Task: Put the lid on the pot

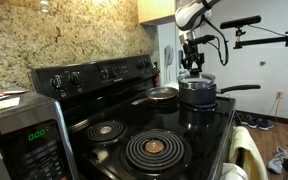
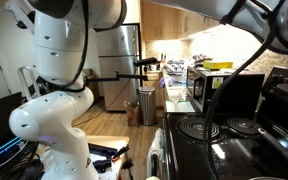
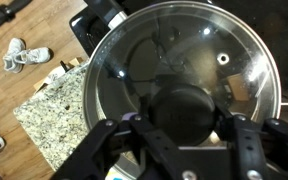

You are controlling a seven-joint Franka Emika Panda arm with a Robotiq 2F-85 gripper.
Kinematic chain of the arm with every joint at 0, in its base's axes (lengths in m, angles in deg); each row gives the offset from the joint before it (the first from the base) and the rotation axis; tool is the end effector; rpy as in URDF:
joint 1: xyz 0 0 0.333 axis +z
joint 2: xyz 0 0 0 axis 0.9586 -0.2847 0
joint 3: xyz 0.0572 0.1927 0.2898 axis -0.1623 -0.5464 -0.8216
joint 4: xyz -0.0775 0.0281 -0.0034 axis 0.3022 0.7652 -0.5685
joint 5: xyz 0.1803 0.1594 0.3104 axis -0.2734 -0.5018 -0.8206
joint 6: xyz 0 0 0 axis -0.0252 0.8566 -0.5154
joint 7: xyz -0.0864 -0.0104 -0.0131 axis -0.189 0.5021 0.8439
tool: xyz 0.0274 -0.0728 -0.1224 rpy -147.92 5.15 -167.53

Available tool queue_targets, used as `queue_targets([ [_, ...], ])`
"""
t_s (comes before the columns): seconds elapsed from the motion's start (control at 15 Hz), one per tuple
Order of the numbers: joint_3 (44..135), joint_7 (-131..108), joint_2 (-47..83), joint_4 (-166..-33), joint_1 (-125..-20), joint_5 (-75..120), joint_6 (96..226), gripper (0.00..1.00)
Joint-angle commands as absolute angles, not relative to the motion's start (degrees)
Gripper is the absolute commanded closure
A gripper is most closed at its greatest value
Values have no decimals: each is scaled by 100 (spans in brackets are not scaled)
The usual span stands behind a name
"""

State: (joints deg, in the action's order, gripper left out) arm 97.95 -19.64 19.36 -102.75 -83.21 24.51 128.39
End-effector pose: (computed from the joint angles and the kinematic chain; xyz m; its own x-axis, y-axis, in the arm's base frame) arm 0.5783 -0.2315 0.4353 0.8212 -0.5558 -0.1292 -0.5348 -0.8286 0.1655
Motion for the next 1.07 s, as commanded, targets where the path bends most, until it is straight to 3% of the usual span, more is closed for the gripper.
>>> queue_targets([
  [0.0,9737,-1825,1982,-10331,-8385,2296,12920,65],
  [1.0,9728,-1827,2027,-10684,-8377,1852,12638,65],
])
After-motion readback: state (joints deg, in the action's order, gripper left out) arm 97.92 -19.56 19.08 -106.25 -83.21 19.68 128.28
